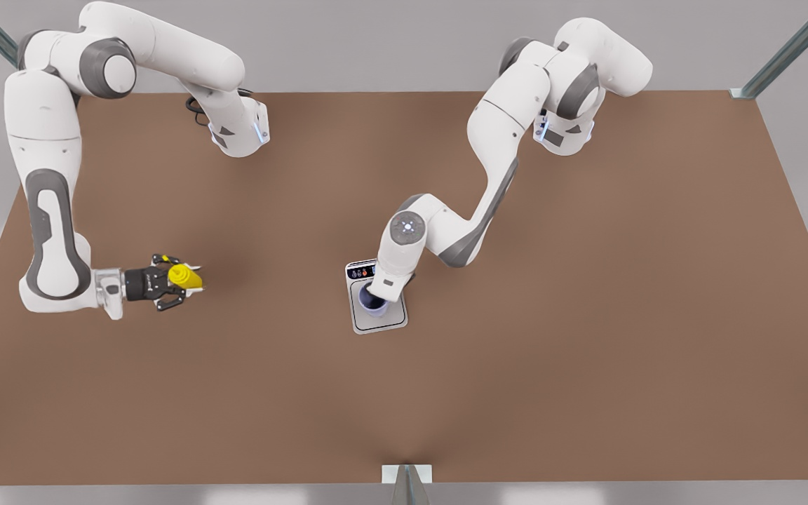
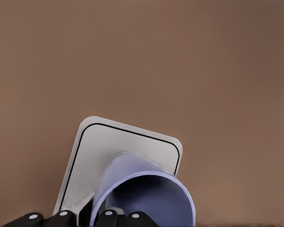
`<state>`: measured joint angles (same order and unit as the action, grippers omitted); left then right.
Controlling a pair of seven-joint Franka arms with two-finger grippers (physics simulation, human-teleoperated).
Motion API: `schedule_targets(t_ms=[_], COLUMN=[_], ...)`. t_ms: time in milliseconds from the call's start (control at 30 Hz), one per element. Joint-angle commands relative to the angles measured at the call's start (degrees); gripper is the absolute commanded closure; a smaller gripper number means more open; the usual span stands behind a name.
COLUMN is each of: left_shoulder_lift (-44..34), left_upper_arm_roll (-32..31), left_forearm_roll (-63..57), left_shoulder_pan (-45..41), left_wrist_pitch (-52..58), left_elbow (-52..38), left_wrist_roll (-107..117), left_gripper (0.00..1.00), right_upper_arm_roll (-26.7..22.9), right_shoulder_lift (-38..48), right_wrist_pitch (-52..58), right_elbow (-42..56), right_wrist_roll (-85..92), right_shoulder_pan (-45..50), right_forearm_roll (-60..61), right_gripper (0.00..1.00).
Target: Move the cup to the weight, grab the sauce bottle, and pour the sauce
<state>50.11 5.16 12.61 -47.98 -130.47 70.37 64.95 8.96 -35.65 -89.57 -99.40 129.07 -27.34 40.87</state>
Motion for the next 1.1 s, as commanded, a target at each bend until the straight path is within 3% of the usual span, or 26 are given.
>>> schedule_targets(t_ms=[0, 133, 367, 567, 667, 733, 767, 800, 867, 933, 967, 1000, 1067], left_shoulder_lift=[-0.1, -0.2, -0.2, -1.9, -2.8, -4.3, -5.7, -7.9, -13.7, -17.6, -18.6, -18.9, -19.6], left_upper_arm_roll=[0.0, 0.0, 0.0, 0.0, 0.0, 0.0, 0.1, 0.7, 3.5, 16.7, 27.5, 35.9, 42.8], left_forearm_roll=[-1.8, -1.8, -1.9, -1.9, -1.7, -1.4, -1.3, -1.2, -0.7, 6.6, 12.0, 13.2, 15.0], left_shoulder_pan=[0.0, 0.0, 0.0, -0.4, -0.4, -0.4, -0.4, 0.4, 4.7, 7.4, 7.4, 10.0, 15.8], left_wrist_pitch=[1.1, 1.4, 1.4, 4.7, 6.1, 8.2, 9.6, 12.2, 19.0, 31.2, 34.4, 39.9, 40.7], left_elbow=[-0.1, 0.0, -0.1, -0.1, -0.3, -0.4, -0.4, -0.4, 0.2, 0.9, 3.3, 3.9, 6.4], left_wrist_roll=[0.8, 0.7, 0.8, 0.9, 1.6, 1.5, 1.4, 0.8, -3.9, -20.9, -30.2, -41.9, -52.3], left_gripper=[0.26, 0.24, 0.25, 0.25, 0.25, 0.25, 0.25, 0.25, 0.27, 0.24, 0.0, 0.0, 0.0], right_upper_arm_roll=[0.0, 0.1, 0.2, 1.9, 10.7, 22.6, 32.5, 39.3, 44.9, 55.3, 57.5, 57.7, 57.5], right_shoulder_lift=[0.4, 3.0, 5.0, 9.5, 12.8, 14.7, 14.7, 14.7, 14.8, 14.9, 14.8, 14.8, 14.1], right_wrist_pitch=[0.0, -0.2, 0.0, -3.6, -12.6, -19.7, -23.9, -26.6, -28.6, -32.2, -33.0, -32.3, -30.0], right_elbow=[0.6, 7.8, 7.9, 11.2, 8.8, 4.2, 1.2, -1.1, -3.6, -9.3, -10.5, -10.7, -10.0], right_wrist_roll=[-0.7, -12.1, -13.0, -22.9, -33.0, -42.6, -48.3, -52.8, -61.4, -71.6, -73.8, -73.6, -73.5], right_shoulder_pan=[0.0, 1.8, 1.8, 3.8, 2.6, -2.9, -9.2, -13.1, -13.7, -19.1, -19.1, -16.4, -10.2], right_forearm_roll=[0.0, -6.7, -7.6, -23.2, -37.7, -47.3, -53.3, -58.7, -66.3, -74.3, -77.8, -80.2, -86.8], right_gripper=[0.49, 0.49, 0.49, 0.49, 0.49, 0.49, 0.49, 0.49, 0.49, 0.49, 0.49, 0.49, 0.49])
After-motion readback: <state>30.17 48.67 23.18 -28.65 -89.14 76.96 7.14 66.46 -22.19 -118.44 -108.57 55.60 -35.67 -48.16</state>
